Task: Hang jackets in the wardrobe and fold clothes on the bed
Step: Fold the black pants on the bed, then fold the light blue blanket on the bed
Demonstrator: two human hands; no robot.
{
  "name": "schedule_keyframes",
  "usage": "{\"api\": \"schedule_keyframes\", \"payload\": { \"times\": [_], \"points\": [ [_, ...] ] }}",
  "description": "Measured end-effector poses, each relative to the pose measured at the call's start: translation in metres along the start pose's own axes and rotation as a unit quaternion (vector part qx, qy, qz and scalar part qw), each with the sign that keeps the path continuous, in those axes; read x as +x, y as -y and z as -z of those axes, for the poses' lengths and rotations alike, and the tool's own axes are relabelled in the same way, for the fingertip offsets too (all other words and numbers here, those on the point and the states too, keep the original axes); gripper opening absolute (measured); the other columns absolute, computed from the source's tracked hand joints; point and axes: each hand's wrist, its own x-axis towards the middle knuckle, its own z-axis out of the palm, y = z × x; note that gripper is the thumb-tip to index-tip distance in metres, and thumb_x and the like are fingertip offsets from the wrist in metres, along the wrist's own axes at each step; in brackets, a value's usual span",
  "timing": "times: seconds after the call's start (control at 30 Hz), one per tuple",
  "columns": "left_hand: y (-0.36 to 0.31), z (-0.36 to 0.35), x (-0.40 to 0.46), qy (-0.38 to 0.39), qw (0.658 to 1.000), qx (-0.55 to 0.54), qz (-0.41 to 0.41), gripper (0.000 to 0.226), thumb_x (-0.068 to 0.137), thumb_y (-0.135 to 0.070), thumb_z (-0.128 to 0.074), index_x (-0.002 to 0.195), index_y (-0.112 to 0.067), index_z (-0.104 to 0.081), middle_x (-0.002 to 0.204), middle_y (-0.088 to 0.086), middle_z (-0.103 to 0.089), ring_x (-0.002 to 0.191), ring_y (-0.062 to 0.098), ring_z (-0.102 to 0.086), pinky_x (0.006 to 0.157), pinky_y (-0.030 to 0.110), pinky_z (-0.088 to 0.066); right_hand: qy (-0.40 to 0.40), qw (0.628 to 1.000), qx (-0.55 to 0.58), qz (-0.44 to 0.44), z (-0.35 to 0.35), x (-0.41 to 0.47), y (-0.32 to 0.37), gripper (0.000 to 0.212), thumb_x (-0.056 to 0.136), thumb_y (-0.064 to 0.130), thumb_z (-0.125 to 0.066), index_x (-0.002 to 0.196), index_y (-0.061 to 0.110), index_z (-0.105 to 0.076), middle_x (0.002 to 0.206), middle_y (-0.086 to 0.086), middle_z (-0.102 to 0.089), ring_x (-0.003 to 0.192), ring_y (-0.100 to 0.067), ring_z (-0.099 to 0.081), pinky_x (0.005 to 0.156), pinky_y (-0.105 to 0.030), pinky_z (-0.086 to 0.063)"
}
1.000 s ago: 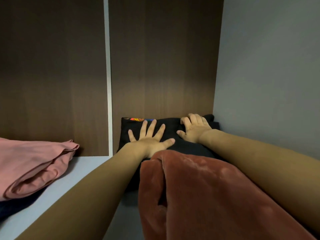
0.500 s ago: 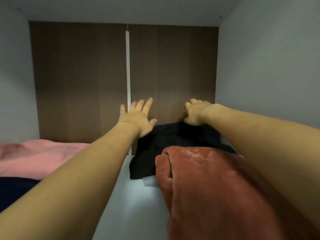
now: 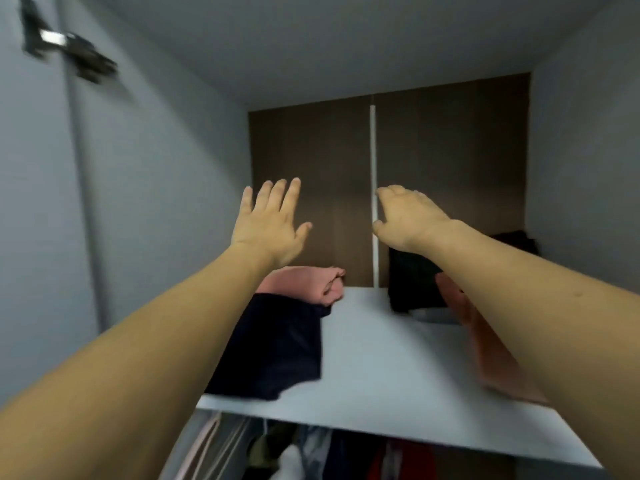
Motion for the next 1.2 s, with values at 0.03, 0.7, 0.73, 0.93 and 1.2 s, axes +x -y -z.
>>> {"api": "schedule_keyframes", "payload": {
  "times": [0.03, 0.7, 0.73, 0.93, 1.2],
  "points": [
    [0.013, 0.008, -0.014, 0.001, 1.0, 0.008, 0.001, 0.074, 0.099, -0.055, -0.025, 0.156, -0.019, 0.006, 0.163, 0.007, -0.007, 0.15, 0.027, -0.005, 0.121, 0.051, 0.0, -0.006, 1.0, 0.017, 0.003, 0.001, -0.009, 0.015, 0.061, 0.092, 0.03, -0.05, 0.147, 0.009, -0.033, 0.149, -0.013, -0.039, 0.135, -0.031, -0.038, 0.114, -0.039, -0.025],
    [0.148, 0.229, -0.238, 0.036, 0.975, 0.185, 0.114, 0.065, 0.098, -0.043, -0.035, 0.152, -0.008, -0.021, 0.156, 0.01, -0.026, 0.146, 0.028, -0.018, 0.122, 0.045, -0.006, 0.025, 0.936, 0.311, 0.164, 0.061, -0.129, 0.251, 0.066, 0.092, 0.024, -0.051, 0.151, 0.009, -0.026, 0.155, -0.01, -0.03, 0.14, -0.032, -0.032, 0.113, -0.039, -0.027],
    [0.15, 0.24, -0.253, 0.043, 0.971, 0.197, 0.129, 0.066, 0.098, -0.043, -0.035, 0.152, -0.008, -0.02, 0.157, 0.01, -0.024, 0.146, 0.028, -0.016, 0.122, 0.045, -0.004, 0.028, 0.929, 0.325, 0.176, 0.065, -0.135, 0.261, 0.067, 0.091, 0.024, -0.052, 0.151, 0.009, -0.026, 0.155, -0.01, -0.03, 0.14, -0.031, -0.032, 0.113, -0.039, -0.027],
    [0.157, 0.326, -0.343, 0.072, 0.936, 0.285, 0.195, 0.068, 0.098, -0.043, -0.034, 0.153, -0.008, -0.016, 0.159, 0.009, -0.02, 0.148, 0.029, -0.012, 0.122, 0.044, -0.002, 0.039, 0.881, 0.4, 0.249, 0.107, -0.193, 0.328, 0.064, 0.092, 0.023, -0.053, 0.149, 0.006, -0.03, 0.154, -0.012, -0.031, 0.14, -0.03, -0.033, 0.115, -0.038, -0.026],
    [0.143, 0.487, -0.453, 0.077, 0.893, 0.352, 0.268, 0.065, 0.099, -0.039, -0.037, 0.152, -0.007, -0.018, 0.159, 0.01, -0.021, 0.147, 0.03, -0.014, 0.122, 0.044, -0.005, 0.066, 0.827, 0.449, 0.331, 0.196, -0.314, 0.387, 0.064, 0.095, 0.025, -0.048, 0.152, 0.011, -0.023, 0.157, -0.006, -0.025, 0.143, -0.026, -0.027, 0.116, -0.036, -0.022]
  ]
}}
